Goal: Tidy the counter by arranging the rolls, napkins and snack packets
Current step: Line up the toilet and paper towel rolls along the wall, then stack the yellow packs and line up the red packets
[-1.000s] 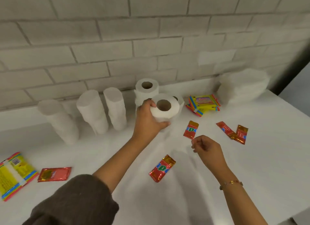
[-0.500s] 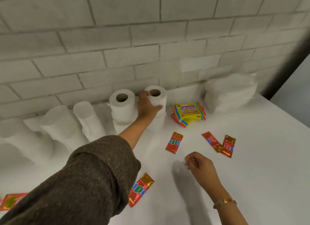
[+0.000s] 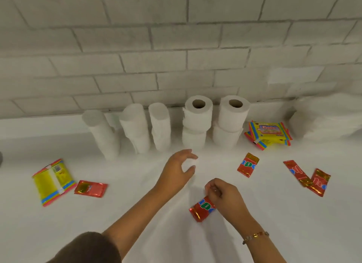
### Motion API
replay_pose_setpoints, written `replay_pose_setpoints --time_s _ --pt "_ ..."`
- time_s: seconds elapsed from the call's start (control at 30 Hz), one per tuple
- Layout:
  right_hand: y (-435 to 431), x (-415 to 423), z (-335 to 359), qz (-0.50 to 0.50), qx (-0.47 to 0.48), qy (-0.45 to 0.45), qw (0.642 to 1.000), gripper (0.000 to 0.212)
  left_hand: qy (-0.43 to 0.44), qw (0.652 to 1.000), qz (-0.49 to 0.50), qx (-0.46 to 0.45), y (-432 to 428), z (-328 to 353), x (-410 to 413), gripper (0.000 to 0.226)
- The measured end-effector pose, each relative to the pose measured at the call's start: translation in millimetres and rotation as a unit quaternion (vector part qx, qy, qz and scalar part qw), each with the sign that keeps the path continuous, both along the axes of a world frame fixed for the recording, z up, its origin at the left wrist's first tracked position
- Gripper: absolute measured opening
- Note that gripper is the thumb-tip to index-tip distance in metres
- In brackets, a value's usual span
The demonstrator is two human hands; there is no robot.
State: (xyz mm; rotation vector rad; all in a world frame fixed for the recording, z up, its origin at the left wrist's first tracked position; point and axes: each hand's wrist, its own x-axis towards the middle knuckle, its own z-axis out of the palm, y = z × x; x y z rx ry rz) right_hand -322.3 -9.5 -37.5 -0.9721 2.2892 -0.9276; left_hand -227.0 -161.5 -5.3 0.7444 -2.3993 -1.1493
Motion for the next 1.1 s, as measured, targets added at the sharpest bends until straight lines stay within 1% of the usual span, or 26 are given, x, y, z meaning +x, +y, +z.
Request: replay_pose_setpoints --time_s 0.17,0.3,0.5,0.7,0.87,0.93,1.0,1.1 --pt "-47.1 72.3 -0.5 0.077 -0.021 -0.001 0.997 0.010 -0.042 0.991 0.122 0.024 -26.5 -37.9 130.4 0.024" --pt "-87.1 144.1 -4.6 0.159 -0.025 0.003 0.987 0.011 -0.062 0.976 0.206 0.021 -55.7 -47.6 219.2 0.025" --pt "-144.5 230.6 -19.7 0.244 -0.053 0.062 0.966 0.010 -0.097 0.958 0.268 0.010 -102.7 -51.6 313.9 0.027" --pt "-192.0 266.8 -30.0 0.252 -0.025 0.115 0.961 0.032 -0.100 0.962 0.251 0.029 -138.4 -50.2 360.8 0.028" --pt "-220.4 270.3 -30.6 0.244 0.014 0.162 0.956 0.050 -0.116 0.963 0.244 0.011 -161.7 -52.0 371.4 0.033" --pt "-227.4 270.3 -30.1 0.252 0.041 0.173 0.951 0.055 -0.104 0.955 0.278 0.029 -173.2 -51.3 370.1 0.035" --pt "-230.3 271.1 -31.5 0.265 0.074 0.191 0.942 0.059 -0.091 0.937 0.329 0.071 -185.9 -50.9 366.1 0.040" --pt "-229.6 270.9 -36.4 0.270 0.093 0.220 0.933 0.060 -0.092 0.910 0.384 0.128 -198.1 -53.8 351.8 0.052"
